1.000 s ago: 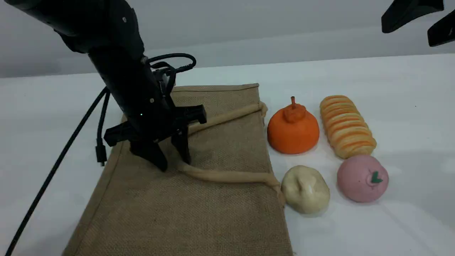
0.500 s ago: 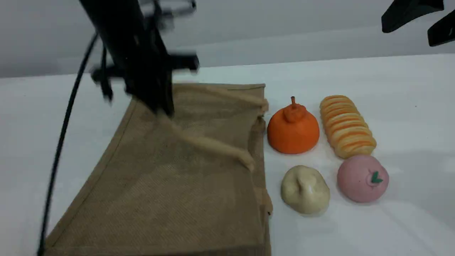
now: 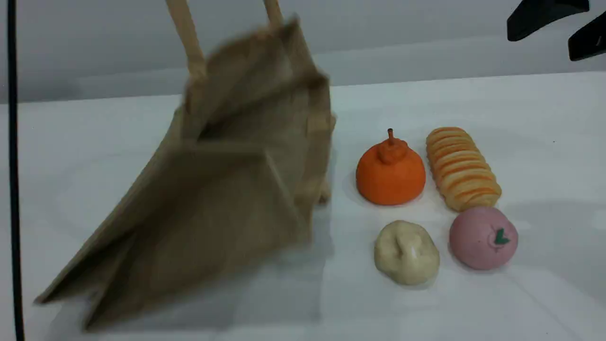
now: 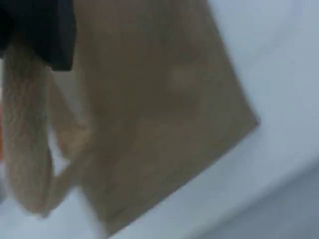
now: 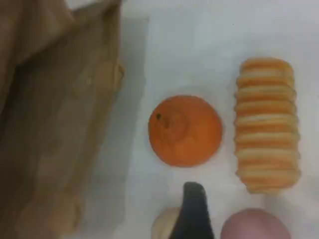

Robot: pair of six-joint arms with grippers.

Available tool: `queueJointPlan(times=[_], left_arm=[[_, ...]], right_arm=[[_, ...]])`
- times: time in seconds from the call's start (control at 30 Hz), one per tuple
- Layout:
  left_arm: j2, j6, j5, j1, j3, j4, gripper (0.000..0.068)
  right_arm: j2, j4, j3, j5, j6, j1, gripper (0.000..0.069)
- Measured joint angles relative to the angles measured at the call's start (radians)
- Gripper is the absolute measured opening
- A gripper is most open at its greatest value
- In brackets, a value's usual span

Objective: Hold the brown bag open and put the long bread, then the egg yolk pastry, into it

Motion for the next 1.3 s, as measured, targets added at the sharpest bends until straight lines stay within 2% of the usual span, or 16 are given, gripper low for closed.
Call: queueJointPlan(times=[0.13, 0.23, 0.4, 0.57, 0.63, 0.9, 1.13, 1.3], left_arm=[[-0.009, 0.136, -0.007, 0.0, -0.039, -0.114, 0.009], [-0.011, 0.188, -0.007, -0.001, -0.039, -0.159, 0.009], [-0.02, 0.189, -0.006, -0.001, -0.038, -0.15, 0.009], [-0.032, 0.178, -0.007, -0.001, -0.038, -0.08, 0.009], [-0.036, 0.181, -0.007, -0.001, -0.038, -0.076, 0.009], [-0.048, 0.333, -0.007, -0.001, -0.038, -0.085, 0.009], [-0.064, 0.413, -0.007, -0.001, -0.038, -0.111, 0.009], [-0.064, 0.426, -0.008, -0.001, -0.038, -0.112, 0.009]], right_arm=[[0.004, 0.003, 0.001, -0.013, -0.028, 0.0, 0.051], [0.028, 0.017, 0.001, -0.045, -0.051, 0.0, 0.051], [0.103, 0.025, 0.001, -0.103, -0.075, 0.0, 0.051], [0.19, 0.026, 0.001, -0.169, -0.081, 0.0, 0.051], [0.223, 0.028, 0.001, -0.194, -0.081, 0.0, 0.051], [0.29, 0.067, 0.0, -0.228, -0.136, 0.0, 0.051], [0.293, 0.067, 0.0, -0.246, -0.143, 0.0, 0.051], [0.317, 0.067, -0.021, -0.229, -0.183, 0.0, 0.051]])
